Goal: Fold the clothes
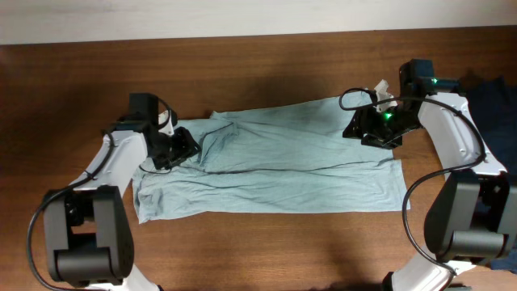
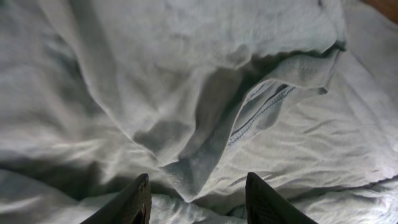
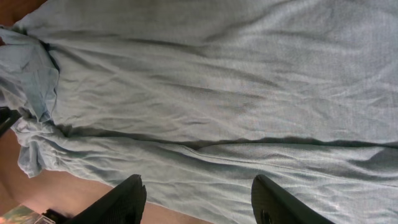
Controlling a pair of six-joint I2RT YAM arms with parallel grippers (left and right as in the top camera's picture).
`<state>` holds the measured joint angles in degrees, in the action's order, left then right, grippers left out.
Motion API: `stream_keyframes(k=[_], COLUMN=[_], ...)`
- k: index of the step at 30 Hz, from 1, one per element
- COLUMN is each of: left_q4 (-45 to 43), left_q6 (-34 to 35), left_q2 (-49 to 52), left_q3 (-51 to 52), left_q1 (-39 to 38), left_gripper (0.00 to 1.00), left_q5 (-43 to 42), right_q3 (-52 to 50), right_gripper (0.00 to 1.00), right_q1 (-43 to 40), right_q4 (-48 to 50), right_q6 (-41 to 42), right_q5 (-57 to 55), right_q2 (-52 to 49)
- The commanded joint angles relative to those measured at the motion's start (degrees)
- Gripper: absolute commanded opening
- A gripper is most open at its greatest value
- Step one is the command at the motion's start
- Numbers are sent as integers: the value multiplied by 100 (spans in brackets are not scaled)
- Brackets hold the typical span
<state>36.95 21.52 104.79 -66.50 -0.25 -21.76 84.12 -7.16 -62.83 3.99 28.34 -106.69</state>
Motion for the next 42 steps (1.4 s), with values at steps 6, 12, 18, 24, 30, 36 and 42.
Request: stream_keyframes(k=[6, 12, 18, 24, 30, 36, 42], left_q4=[-227, -210, -361, -654, -599, -323, -11], left_q6=[334, 632, 761, 758, 739, 645, 450], left_q2=[94, 433, 706, 780, 769, 664, 468], left_q3=[90, 90, 90, 87, 76, -57, -317], left_q1=[-120, -120, -120, -120, -125, -96, -81], left_gripper=[49, 48, 48, 20, 3, 1, 1], left_q5=[704, 699, 693, 651, 435, 372, 522], right_q3=[59, 59, 57, 57, 57, 55, 55], right_gripper=[59, 59, 59, 59, 59, 59, 60], right_q1=[-35, -35, -37, -35, -37, -37, -35], right_q4=[-9, -44, -44, -44, -46, -46, -44], right_q6=[-79, -79, -79, -79, -79, -79, -79], right_q5=[-35, -55, -55, -55, -55, -57, -57], right_q2=[68, 68, 68, 68, 68, 68, 68])
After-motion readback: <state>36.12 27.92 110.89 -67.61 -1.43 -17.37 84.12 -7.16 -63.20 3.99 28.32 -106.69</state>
